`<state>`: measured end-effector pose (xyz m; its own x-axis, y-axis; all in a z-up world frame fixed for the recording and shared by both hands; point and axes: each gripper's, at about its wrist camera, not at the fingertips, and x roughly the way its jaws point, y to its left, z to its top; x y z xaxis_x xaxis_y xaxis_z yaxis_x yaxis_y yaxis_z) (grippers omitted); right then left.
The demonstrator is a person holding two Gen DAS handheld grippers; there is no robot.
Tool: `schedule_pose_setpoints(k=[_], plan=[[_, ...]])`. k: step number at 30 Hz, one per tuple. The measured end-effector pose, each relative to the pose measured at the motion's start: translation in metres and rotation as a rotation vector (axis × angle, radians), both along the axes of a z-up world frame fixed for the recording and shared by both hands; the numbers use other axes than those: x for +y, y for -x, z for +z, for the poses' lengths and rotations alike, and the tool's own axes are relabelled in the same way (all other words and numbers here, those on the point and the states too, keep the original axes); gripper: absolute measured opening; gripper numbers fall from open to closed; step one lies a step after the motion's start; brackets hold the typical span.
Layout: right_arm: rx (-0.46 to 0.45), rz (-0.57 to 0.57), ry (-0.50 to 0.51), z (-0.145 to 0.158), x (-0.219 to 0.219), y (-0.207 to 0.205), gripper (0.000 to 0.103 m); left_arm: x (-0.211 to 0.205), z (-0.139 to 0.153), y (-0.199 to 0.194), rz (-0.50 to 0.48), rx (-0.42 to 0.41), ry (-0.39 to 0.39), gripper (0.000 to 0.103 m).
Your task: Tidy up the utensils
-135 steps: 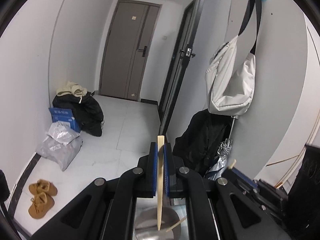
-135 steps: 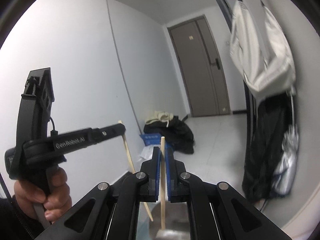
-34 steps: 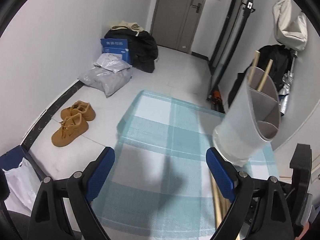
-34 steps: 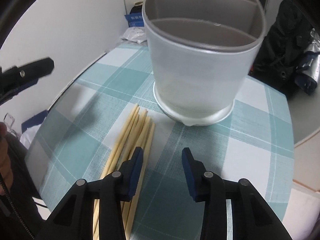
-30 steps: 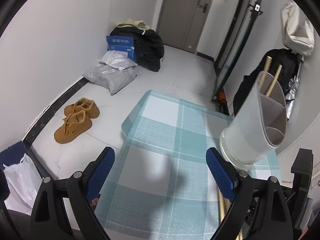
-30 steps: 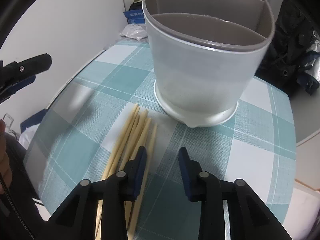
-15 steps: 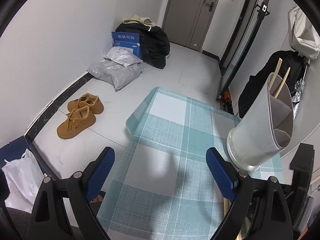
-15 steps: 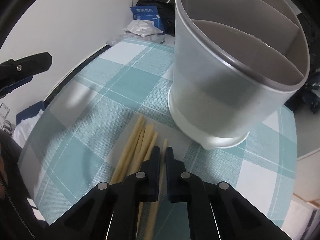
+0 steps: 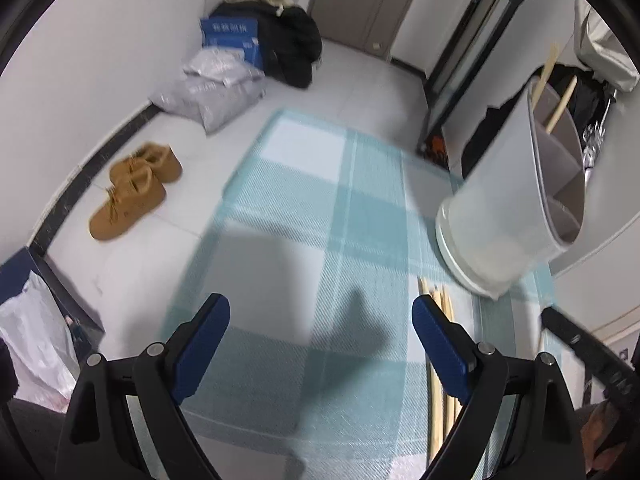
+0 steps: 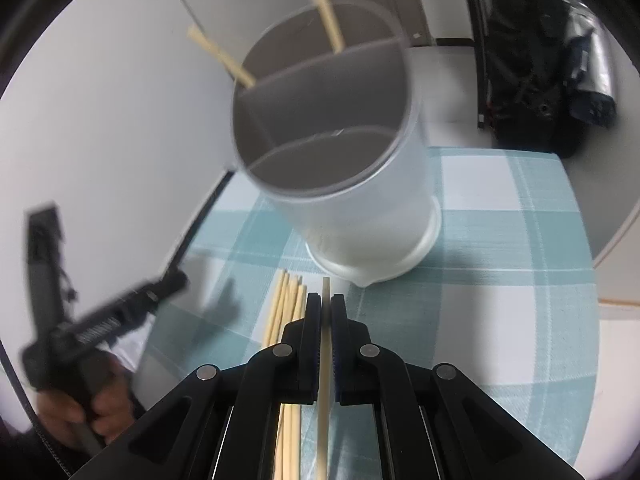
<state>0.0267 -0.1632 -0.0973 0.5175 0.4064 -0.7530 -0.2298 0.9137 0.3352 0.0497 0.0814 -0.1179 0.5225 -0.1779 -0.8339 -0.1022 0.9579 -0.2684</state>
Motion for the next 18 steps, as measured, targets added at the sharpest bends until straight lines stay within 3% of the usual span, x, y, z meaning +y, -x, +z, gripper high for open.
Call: schedule_pose_setpoints(k=[8, 18], plan=[[-0.026, -0.088, -0.076, 0.012, -0.030, 0.023, 0.004, -0.040, -0.001, 0.002, -0.117, 0.005, -0.120, 0.090], [-0.070, -0.158, -0.162, 0.010, -0.054, 0.023, 0.004, -0.049, -0.019, -0.001, -0.161, 0.110, -0.216, 0.090]])
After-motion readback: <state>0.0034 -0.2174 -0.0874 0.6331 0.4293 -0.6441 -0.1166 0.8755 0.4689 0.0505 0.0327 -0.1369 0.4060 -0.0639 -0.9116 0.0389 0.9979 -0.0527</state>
